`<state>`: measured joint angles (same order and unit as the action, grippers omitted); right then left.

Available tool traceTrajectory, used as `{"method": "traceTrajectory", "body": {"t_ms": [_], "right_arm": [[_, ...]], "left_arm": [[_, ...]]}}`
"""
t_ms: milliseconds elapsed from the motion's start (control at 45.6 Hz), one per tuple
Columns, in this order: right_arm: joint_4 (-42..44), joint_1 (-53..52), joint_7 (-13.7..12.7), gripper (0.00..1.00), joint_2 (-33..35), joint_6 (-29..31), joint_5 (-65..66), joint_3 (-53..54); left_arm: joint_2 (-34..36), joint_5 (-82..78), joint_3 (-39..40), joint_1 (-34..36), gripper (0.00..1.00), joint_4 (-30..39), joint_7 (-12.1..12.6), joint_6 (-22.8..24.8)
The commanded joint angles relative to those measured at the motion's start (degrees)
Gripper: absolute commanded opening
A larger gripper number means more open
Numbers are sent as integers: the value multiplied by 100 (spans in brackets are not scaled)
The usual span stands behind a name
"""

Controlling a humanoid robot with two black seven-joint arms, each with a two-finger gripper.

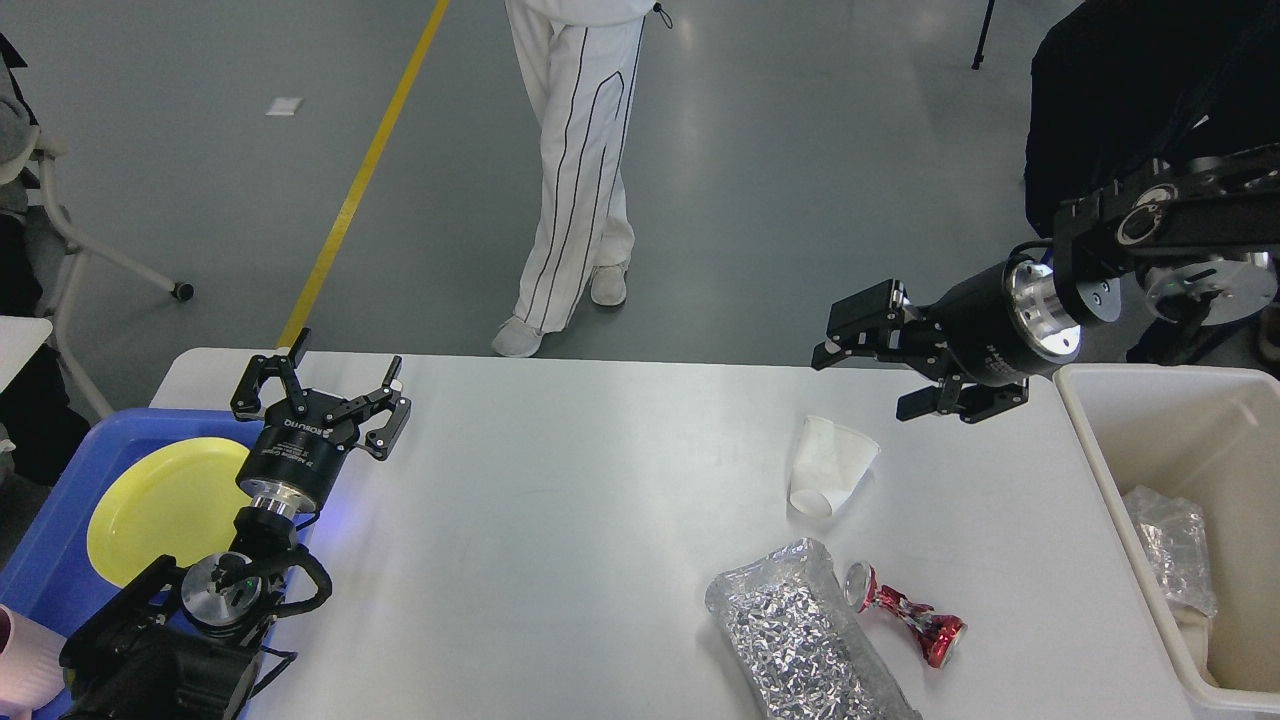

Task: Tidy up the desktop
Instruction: 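Move the right gripper back over the table toward the red can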

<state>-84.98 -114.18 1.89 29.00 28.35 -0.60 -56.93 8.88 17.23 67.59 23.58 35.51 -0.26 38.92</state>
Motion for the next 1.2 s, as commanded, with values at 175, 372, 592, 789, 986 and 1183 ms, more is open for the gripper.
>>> {"method": "traceTrajectory", "body": {"t_ms": [175, 372, 592, 789, 986, 1183], "right_arm": [[630, 720, -14, 100, -96, -382, -19, -3], [1826, 2284, -5, 100, -96, -884, -10, 446], [1897, 3165, 4, 100, 123, -875, 43, 551], [1766, 3358, 4, 100, 343, -752, 113, 534], [1414, 3446, -5, 100, 598, -612, 245, 463], [1159, 3639, -5, 100, 844, -594, 482, 516]], "left_arm": [[0, 0, 0, -3, 96, 0, 0, 2], [0, 0, 0, -3, 96, 0, 0, 2], [0, 0, 0, -3, 96, 0, 0, -7], [0, 0, 0, -3, 96, 0, 0, 2], [0, 0, 0, -3, 96, 0, 0, 2], [0, 0, 0, -3, 96, 0, 0, 2]]}}
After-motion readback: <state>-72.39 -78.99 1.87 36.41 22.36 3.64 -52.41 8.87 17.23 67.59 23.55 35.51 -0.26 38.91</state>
